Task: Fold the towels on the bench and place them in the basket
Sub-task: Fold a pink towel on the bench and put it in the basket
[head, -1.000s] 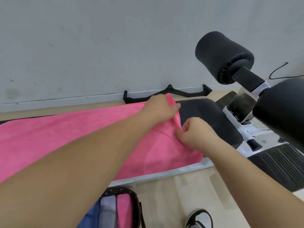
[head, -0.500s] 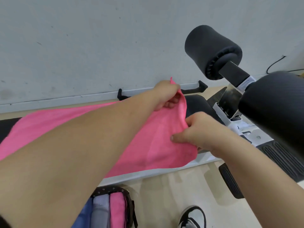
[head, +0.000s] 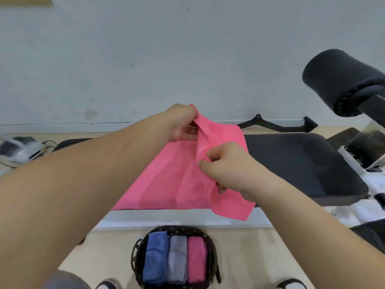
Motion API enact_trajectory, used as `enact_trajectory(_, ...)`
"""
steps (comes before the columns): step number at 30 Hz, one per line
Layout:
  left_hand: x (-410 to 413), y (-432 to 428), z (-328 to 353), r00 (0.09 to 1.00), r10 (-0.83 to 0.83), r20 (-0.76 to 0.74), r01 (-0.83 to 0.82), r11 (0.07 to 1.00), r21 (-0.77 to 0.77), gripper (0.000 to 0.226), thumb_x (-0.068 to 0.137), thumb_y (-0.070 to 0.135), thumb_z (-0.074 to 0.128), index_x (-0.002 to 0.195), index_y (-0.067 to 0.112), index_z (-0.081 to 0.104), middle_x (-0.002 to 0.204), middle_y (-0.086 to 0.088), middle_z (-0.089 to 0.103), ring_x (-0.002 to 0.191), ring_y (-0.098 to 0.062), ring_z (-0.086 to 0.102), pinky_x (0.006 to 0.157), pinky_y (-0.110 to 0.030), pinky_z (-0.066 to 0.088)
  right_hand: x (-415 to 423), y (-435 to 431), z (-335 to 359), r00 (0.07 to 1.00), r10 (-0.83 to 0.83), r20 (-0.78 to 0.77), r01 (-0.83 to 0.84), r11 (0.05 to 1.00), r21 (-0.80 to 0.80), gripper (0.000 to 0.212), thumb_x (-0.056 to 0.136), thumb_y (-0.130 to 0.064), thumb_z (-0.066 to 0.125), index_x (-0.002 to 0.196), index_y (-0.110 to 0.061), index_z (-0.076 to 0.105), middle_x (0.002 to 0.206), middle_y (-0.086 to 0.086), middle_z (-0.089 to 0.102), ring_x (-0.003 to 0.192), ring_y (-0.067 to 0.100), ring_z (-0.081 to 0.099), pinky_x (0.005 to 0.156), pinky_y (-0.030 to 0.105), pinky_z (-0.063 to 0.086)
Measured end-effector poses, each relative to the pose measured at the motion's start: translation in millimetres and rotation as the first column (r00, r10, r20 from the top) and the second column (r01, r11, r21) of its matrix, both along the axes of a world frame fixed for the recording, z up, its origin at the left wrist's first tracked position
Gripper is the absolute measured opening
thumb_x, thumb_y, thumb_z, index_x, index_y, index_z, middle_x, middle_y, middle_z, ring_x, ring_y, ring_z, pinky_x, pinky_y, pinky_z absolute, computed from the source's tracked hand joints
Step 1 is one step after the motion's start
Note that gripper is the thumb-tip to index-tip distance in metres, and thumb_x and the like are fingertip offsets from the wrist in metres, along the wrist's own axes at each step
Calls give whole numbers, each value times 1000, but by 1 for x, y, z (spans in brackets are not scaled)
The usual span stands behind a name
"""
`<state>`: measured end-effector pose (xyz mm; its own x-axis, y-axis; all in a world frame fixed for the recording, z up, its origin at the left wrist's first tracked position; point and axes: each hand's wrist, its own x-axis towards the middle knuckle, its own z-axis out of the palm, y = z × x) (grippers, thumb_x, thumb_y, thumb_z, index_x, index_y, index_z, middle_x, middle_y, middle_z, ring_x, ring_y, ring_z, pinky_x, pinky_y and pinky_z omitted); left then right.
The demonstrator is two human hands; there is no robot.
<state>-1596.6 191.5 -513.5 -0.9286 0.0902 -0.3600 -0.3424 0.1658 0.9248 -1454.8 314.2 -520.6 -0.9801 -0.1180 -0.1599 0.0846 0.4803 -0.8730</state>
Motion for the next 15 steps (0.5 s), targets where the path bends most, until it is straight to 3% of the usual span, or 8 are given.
enact_trajectory(3, -1, -57, -11, 995, 98, -23, -100, 991, -92, 24, 97, -2, 40, 101, 5, 63, 80, -11, 64, 64, -24, 65, 53, -35, 62, -10, -56, -10, 996, 91, 16, -91, 996, -4, 46, 95, -8, 55, 54, -16, 35, 52, 3, 29, 47, 21, 33, 45, 32, 42)
enact_trajectory(6, -7, -110, -26, 982, 161, -103, -179, 961, -210, 20, 101, 4, 44, 100, 11, 63, 78, -8, 59, 62, -20, 56, 42, -24, 50, -18, -102, -22, 988, 149, 32, -150, 988, 31, 48, 96, -12, 56, 54, -18, 34, 49, 3, 28, 42, 21, 35, 44, 33, 40)
enact_trajectory(9, -13, -154, -42, 966, 177, -190, -225, 935, -273, 19, 105, 15, 47, 92, 14, 61, 77, -6, 53, 64, -19, 49, 53, -25, 45, -26, -133, -33, 989, 138, 61, -140, 990, 29, 45, 94, -12, 56, 56, -18, 33, 49, 5, 27, 37, 22, 38, 47, 34, 34)
enact_trajectory(12, -20, -180, -55, 959, 166, -230, -233, 923, -305, 16, 105, 17, 50, 100, 10, 64, 73, -6, 50, 57, -16, 44, 44, -19, 36, -33, -151, -45, 990, 115, 80, -110, 992, -59, 30, 90, -9, 58, 63, -8, 44, 55, 8, 28, 43, 23, 38, 50, 36, 31)
enact_trajectory(15, -28, -190, -63, 943, 163, -289, -255, 914, -316, 17, 104, 21, 56, 104, 9, 67, 73, -4, 54, 56, -15, 46, 43, -21, 36, -37, -166, -53, 987, 131, 90, -117, 981, -154, 32, 92, -13, 66, 76, 11, 51, 58, 12, 32, 43, 21, 32, 44, 30, 28)
